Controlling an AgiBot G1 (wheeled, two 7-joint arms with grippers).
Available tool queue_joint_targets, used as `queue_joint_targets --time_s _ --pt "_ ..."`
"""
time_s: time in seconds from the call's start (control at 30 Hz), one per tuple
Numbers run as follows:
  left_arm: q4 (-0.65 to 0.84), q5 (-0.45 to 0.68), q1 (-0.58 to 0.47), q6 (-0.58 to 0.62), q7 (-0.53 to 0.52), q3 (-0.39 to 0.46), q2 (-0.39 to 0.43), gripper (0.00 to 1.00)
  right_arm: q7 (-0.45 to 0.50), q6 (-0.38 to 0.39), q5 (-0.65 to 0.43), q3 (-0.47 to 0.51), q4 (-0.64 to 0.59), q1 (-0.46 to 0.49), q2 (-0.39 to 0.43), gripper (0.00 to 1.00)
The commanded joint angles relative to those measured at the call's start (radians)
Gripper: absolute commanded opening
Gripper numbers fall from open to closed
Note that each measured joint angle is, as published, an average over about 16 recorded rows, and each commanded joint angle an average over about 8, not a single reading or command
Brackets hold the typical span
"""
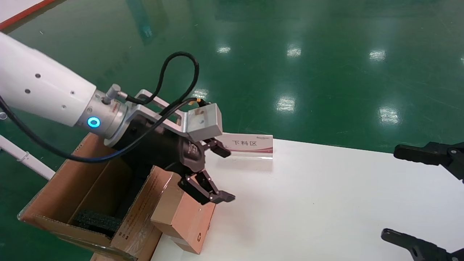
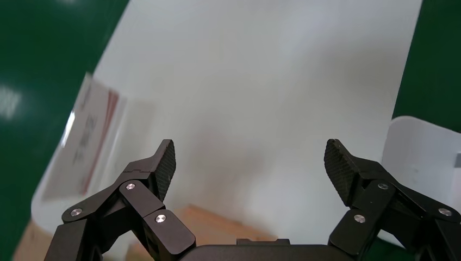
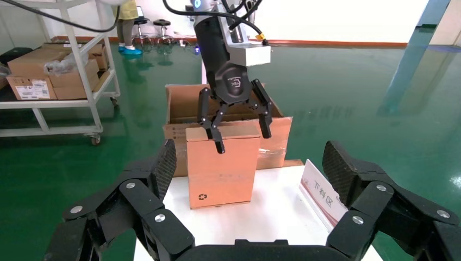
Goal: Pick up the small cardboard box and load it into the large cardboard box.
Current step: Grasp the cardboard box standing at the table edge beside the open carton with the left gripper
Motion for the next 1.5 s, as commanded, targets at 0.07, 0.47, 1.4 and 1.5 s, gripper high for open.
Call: queue_joint_targets --time_s 0.07,0.47,1.4,1.5 --pt "0.000 0.012 -0.070 0.002 -0.074 0.087 -0.001 1.00 0.000 0.000 0.000 0.000 0.000 0.000 0.000 1.00" --pt "-0.010 0.084 -0.290 -0.008 -0.254 0.362 0.003 1.00 -0.001 0.000 0.001 -0.001 0.000 0.000 0.000 1.00" --pt "-0.013 0.069 -0.424 -0.057 -0.468 0.721 0.054 1.00 -0.002 0.001 0.002 -0.003 0.000 0.001 0.001 1.00" --pt "-0.013 0.067 -0.421 -0.062 -0.473 0.732 0.058 1.00 -0.002 0.001 0.002 -0.003 0.000 0.001 0.001 1.00"
